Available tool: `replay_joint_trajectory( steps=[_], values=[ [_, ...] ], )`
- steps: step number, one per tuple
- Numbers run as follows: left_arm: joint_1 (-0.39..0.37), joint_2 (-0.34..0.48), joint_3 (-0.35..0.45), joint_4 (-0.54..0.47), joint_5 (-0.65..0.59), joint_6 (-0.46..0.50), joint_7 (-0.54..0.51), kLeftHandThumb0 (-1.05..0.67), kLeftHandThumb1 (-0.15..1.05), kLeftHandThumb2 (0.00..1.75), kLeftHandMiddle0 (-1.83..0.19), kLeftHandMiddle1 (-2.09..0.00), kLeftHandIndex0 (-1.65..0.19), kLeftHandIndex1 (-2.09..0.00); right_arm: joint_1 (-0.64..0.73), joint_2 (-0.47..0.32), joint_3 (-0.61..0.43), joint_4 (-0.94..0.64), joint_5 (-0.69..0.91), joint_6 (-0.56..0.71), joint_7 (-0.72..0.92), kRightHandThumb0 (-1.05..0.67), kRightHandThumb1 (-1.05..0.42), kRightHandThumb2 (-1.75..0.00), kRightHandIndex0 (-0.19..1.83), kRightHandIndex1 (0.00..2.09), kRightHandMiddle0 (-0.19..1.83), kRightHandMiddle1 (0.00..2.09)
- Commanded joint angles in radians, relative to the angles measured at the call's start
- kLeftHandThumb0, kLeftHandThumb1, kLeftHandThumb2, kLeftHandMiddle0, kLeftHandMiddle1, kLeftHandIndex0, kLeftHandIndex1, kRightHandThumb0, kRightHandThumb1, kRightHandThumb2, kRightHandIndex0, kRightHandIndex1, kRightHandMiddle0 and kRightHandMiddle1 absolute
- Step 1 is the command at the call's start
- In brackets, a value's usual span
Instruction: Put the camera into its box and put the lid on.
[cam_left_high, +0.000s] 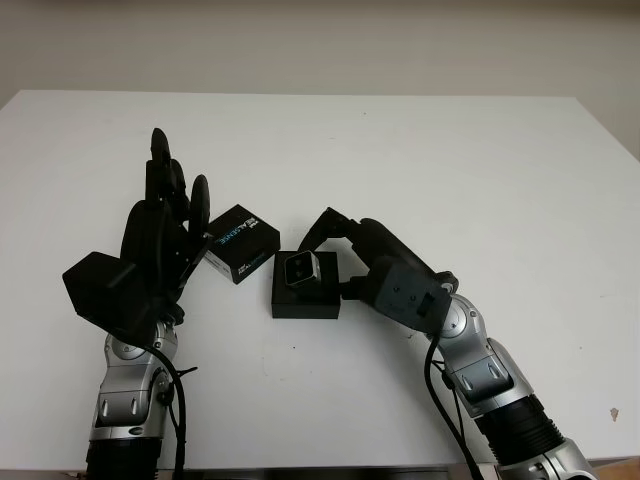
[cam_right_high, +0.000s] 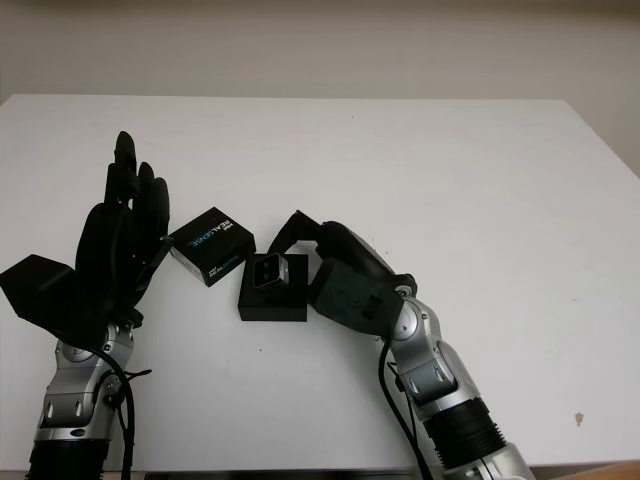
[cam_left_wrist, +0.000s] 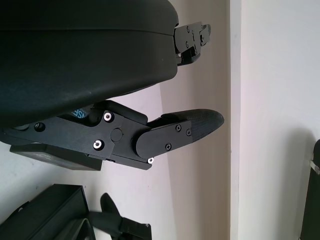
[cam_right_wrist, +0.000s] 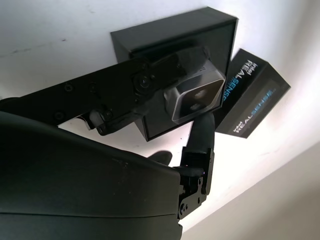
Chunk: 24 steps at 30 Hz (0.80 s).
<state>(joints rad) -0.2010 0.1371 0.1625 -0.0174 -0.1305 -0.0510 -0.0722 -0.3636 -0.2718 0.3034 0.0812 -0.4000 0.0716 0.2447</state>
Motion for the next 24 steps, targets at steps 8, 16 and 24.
replay_joint_trajectory(
  steps=[8, 16, 24],
  values=[
    [0.010, 0.002, 0.003, -0.024, -0.004, 0.005, -0.001, -0.51, 1.05, 0.59, 0.19, -0.05, 0.19, 0.00, 0.027, -0.051, -0.001, -0.073, -0.024, -0.015, 0.036, -0.47, -0.96, -0.06, 0.12, 0.07, 0.28, 0.30],
    [0.015, 0.004, 0.001, -0.028, 0.004, 0.006, 0.000, -0.48, 1.05, 0.62, 0.19, -0.05, 0.19, -0.01, 0.038, -0.058, 0.003, -0.093, -0.022, -0.029, 0.061, -0.47, -0.96, -0.05, 0.11, 0.06, 0.29, 0.25],
    [0.014, 0.003, 0.005, -0.021, 0.000, -0.002, -0.004, -0.49, 1.05, 0.61, 0.19, -0.04, 0.19, 0.00, 0.056, -0.073, -0.010, -0.148, -0.023, -0.067, 0.066, -0.55, -1.00, -0.07, 0.07, 0.04, 0.22, 0.17]
  ],
)
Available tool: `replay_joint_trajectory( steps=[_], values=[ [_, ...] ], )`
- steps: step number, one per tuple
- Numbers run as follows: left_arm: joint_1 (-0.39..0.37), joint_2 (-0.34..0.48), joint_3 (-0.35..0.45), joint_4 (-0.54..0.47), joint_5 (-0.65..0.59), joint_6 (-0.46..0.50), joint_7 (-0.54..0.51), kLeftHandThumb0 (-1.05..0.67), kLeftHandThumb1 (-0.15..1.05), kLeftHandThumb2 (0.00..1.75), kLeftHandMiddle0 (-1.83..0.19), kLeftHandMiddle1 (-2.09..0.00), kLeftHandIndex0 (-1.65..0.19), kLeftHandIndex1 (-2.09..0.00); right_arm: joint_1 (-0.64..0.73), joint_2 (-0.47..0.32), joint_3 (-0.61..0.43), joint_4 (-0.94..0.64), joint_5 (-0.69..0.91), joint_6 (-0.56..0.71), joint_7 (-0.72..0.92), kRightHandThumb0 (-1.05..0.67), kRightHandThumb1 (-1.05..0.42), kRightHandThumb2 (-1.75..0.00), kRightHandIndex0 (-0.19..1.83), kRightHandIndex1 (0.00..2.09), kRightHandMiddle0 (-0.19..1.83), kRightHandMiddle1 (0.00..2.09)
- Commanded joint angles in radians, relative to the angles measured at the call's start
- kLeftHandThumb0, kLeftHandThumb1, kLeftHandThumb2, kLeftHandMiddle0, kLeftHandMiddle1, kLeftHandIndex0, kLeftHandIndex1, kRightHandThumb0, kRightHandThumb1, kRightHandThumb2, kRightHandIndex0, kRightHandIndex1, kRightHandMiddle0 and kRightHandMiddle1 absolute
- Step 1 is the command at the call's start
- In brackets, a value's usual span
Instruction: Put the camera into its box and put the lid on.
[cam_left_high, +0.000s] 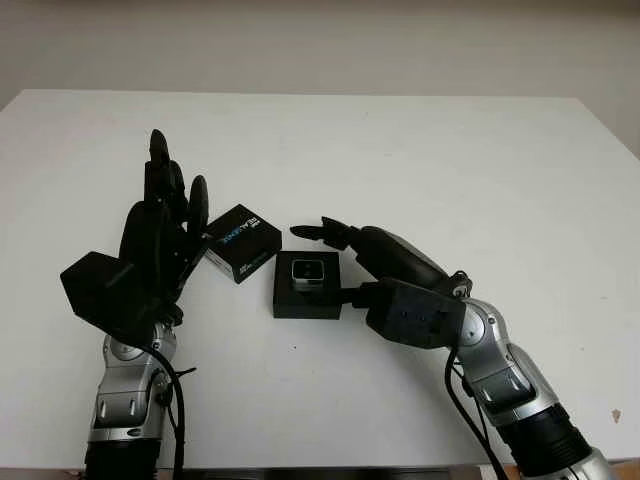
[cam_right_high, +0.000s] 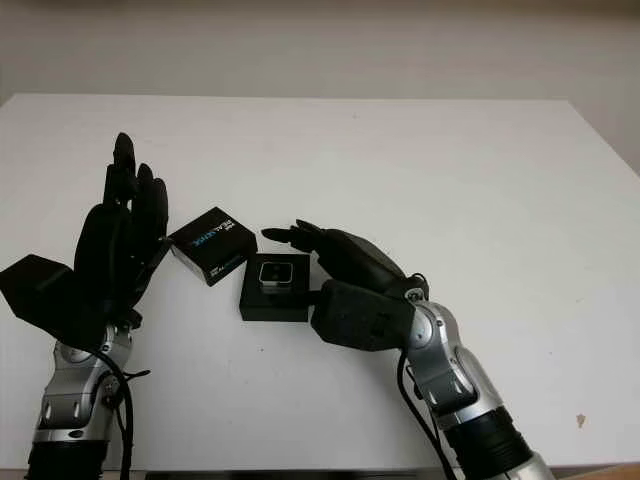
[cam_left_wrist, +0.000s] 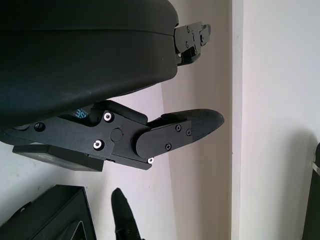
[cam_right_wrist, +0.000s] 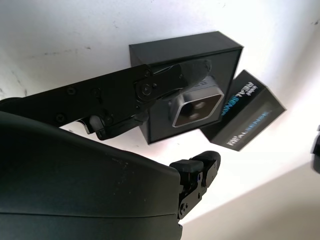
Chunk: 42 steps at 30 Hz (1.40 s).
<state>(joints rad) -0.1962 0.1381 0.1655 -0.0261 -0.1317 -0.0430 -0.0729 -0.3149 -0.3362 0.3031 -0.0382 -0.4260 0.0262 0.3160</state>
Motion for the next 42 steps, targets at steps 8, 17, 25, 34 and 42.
replay_joint_trajectory(
  steps=[8, 17, 25, 34, 42],
  values=[
    [0.010, 0.001, 0.000, -0.019, 0.007, -0.004, 0.005, -0.50, 1.05, 0.61, 0.19, -0.05, 0.19, -0.01, 0.047, 0.003, -0.111, -0.121, 0.072, -0.137, -0.101, -0.67, -1.05, -0.25, 0.04, 0.04, 0.06, 0.06],
    [0.010, 0.001, -0.003, -0.022, 0.007, 0.000, 0.005, -0.49, 1.05, 0.62, 0.19, -0.04, 0.19, 0.00, 0.032, -0.030, -0.159, -0.145, -0.003, -0.277, -0.195, -0.78, -1.05, -0.45, -0.07, 0.01, -0.04, 0.01],
    [0.009, -0.001, -0.002, -0.018, 0.007, -0.006, 0.007, -0.49, 1.05, 0.61, 0.19, -0.05, 0.19, -0.01, 0.040, -0.090, -0.082, -0.092, -0.209, -0.324, -0.194, -0.85, -1.05, -0.51, -0.12, 0.01, -0.06, 0.01],
    [0.004, -0.001, -0.002, -0.011, 0.006, -0.007, 0.003, -0.49, 1.05, 0.62, 0.19, -0.04, 0.19, 0.00, 0.043, -0.123, -0.004, -0.034, -0.305, -0.356, -0.169, -0.89, -1.05, -0.53, -0.17, 0.01, -0.10, 0.02],
    [0.001, 0.001, -0.003, -0.012, 0.008, -0.007, 0.003, -0.50, 1.05, 0.61, 0.19, -0.05, 0.19, 0.00, 0.063, -0.146, 0.039, -0.040, -0.338, -0.383, -0.142, -0.90, -1.05, -0.53, -0.16, 0.03, -0.09, 0.04]
  ],
)
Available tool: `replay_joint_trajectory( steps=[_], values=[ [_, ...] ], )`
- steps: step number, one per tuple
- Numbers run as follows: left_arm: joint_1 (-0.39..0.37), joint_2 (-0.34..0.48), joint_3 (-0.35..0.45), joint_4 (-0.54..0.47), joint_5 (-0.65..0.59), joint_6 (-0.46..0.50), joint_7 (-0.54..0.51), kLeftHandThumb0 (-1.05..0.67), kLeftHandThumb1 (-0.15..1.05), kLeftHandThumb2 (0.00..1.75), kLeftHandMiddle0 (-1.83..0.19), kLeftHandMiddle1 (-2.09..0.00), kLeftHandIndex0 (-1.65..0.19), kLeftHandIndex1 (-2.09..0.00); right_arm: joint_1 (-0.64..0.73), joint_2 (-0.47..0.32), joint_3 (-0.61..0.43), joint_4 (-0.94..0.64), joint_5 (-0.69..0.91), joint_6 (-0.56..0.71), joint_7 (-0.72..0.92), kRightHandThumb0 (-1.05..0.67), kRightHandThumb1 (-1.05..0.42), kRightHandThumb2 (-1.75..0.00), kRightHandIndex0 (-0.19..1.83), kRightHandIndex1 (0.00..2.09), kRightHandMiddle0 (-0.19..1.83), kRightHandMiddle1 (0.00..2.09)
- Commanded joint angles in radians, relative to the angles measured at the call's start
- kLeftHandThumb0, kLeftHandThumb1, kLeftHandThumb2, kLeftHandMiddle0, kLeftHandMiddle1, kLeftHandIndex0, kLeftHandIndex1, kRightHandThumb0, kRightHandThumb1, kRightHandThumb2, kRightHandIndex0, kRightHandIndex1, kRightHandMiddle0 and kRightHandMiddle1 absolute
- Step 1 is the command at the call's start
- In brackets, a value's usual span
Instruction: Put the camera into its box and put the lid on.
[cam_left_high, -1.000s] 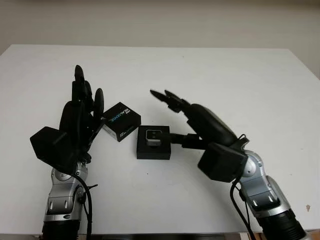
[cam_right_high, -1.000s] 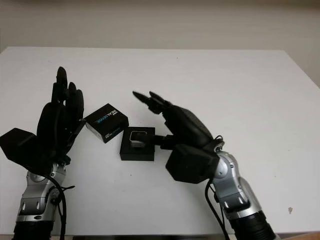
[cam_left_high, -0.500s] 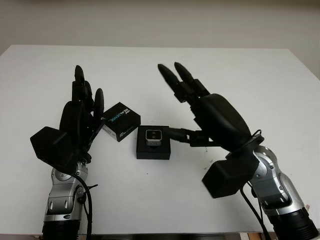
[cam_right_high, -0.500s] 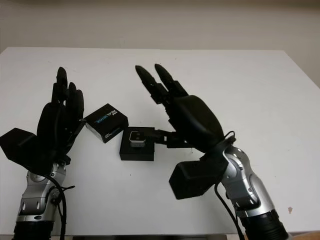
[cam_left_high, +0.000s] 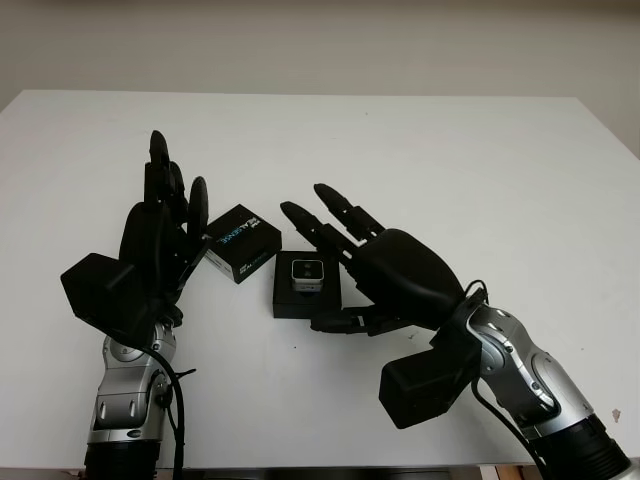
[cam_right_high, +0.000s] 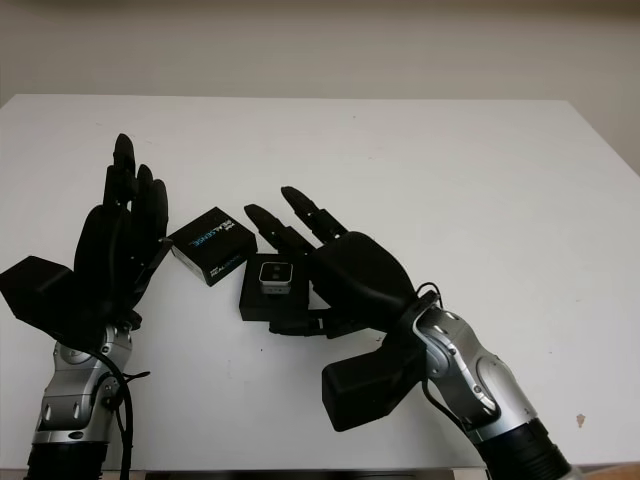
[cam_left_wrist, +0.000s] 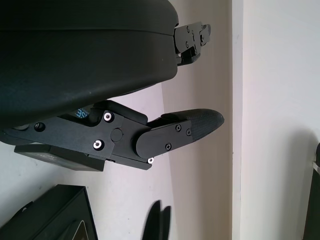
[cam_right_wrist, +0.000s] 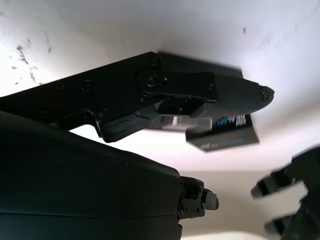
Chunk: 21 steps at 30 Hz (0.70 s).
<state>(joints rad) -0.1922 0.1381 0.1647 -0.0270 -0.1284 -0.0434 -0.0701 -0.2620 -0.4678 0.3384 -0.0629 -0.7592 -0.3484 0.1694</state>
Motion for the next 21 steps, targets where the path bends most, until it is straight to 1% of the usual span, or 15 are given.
replay_joint_trajectory(
  steps=[1, 12, 17, 21],
  values=[
    [-0.003, 0.001, -0.002, -0.010, 0.005, -0.006, 0.001, -0.50, 1.05, 0.61, 0.19, -0.05, 0.19, 0.00, 0.011, -0.018, 0.005, -0.019, -0.007, -0.008, 0.010, -0.90, -1.05, -0.53, -0.16, 0.04, -0.08, 0.05],
    [-0.004, 0.001, -0.007, -0.030, 0.020, 0.001, 0.016, -0.53, 1.05, 0.58, 0.16, -0.06, 0.17, -0.03, 0.029, -0.069, 0.027, -0.079, -0.065, 0.025, 0.138, -0.90, -1.05, -0.50, -0.08, 0.07, 0.04, 0.09],
    [0.001, 0.001, -0.006, -0.034, 0.017, 0.003, 0.015, -0.53, 1.05, 0.59, 0.17, -0.05, 0.18, -0.03, 0.043, -0.074, 0.027, -0.106, -0.078, 0.045, 0.168, -0.90, -1.05, -0.44, -0.06, 0.07, 0.16, 0.12],
    [0.006, 0.000, -0.006, -0.041, 0.012, 0.005, 0.014, -0.53, 1.05, 0.59, 0.17, -0.05, 0.18, -0.03, 0.050, -0.077, 0.034, -0.125, -0.097, 0.058, 0.189, -0.90, -1.05, -0.43, -0.06, 0.07, 0.19, 0.10]
  ],
)
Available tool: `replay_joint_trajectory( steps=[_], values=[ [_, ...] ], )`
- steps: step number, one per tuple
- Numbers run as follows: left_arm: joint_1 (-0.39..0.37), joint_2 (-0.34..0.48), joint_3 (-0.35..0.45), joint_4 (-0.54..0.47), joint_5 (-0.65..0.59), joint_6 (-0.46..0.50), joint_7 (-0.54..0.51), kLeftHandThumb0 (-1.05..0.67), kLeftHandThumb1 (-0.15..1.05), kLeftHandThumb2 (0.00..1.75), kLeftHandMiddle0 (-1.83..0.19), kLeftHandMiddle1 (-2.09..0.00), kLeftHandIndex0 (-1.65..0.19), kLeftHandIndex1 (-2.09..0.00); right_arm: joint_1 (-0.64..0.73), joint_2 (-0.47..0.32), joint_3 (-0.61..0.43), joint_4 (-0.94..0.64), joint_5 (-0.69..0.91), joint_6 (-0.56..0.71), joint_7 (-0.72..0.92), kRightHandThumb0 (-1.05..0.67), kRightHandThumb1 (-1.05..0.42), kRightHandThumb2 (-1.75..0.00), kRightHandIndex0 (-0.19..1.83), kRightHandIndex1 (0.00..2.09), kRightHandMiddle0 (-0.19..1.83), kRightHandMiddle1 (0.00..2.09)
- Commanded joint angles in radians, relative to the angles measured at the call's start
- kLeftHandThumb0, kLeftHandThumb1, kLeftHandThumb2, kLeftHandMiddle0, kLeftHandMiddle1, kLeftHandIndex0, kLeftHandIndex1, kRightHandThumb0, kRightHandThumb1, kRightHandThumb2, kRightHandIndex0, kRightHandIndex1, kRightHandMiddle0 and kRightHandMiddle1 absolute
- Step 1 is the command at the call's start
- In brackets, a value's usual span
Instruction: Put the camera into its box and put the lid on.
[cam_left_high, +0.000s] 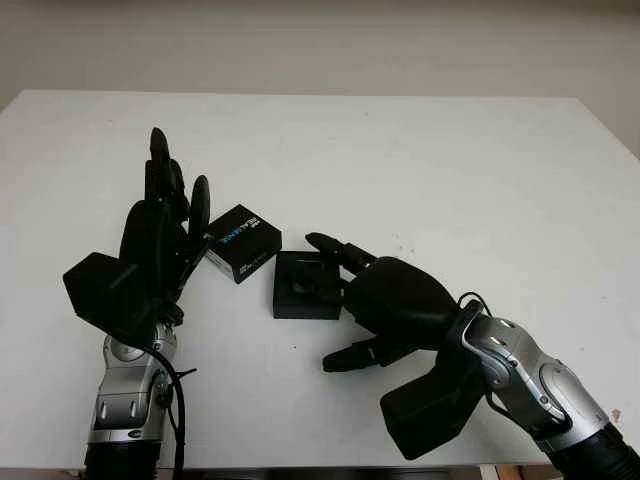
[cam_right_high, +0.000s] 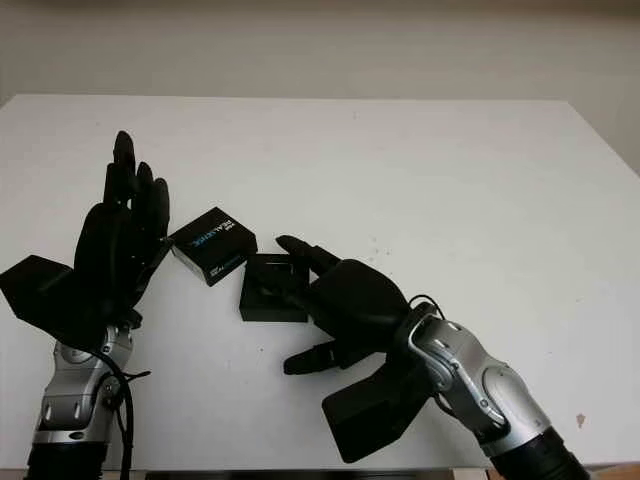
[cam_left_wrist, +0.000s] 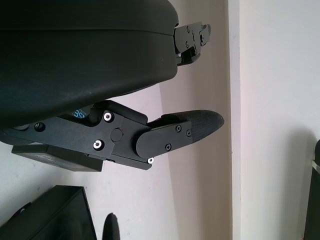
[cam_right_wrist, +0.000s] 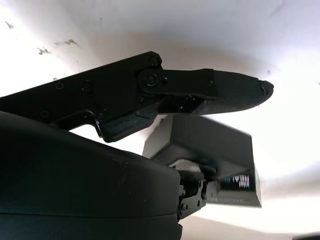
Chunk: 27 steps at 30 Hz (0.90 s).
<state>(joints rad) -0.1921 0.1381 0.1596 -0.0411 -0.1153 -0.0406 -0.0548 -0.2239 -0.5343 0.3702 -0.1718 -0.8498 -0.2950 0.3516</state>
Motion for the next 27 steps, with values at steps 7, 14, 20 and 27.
replay_joint_trajectory(
  steps=[7, 14, 20, 27],
  values=[
    [0.013, -0.006, 0.004, -0.036, -0.016, 0.010, -0.001, -0.52, 1.05, 0.58, 0.18, -0.05, 0.19, -0.03, 0.025, -0.014, 0.005, -0.017, 0.000, 0.017, 0.040, -0.90, -1.05, -0.42, -0.09, 0.05, 0.18, 0.08],
    [0.017, 0.000, 0.004, -0.046, -0.013, 0.007, -0.004, -0.51, 1.05, 0.59, 0.18, -0.05, 0.19, -0.03, 0.023, -0.014, 0.023, 0.036, -0.026, 0.033, 0.043, -0.90, -1.05, -0.43, -0.12, 0.04, 0.14, 0.05],
    [0.018, 0.006, 0.011, -0.047, -0.021, 0.007, -0.014, -0.51, 1.05, 0.59, 0.18, -0.05, 0.19, -0.04, 0.013, -0.008, 0.014, 0.059, 0.017, 0.044, 0.067, -0.87, -1.05, -0.46, -0.18, 0.01, -0.09, 0.01],
    [0.002, 0.021, 0.022, -0.046, -0.023, 0.008, -0.022, -0.51, 1.05, 0.59, 0.17, -0.06, 0.17, -0.05, -0.017, 0.098, -0.123, 0.145, 0.289, -0.029, -0.153, -0.80, -1.05, -0.50, -0.17, 0.03, -0.15, 0.04]
  ],
)
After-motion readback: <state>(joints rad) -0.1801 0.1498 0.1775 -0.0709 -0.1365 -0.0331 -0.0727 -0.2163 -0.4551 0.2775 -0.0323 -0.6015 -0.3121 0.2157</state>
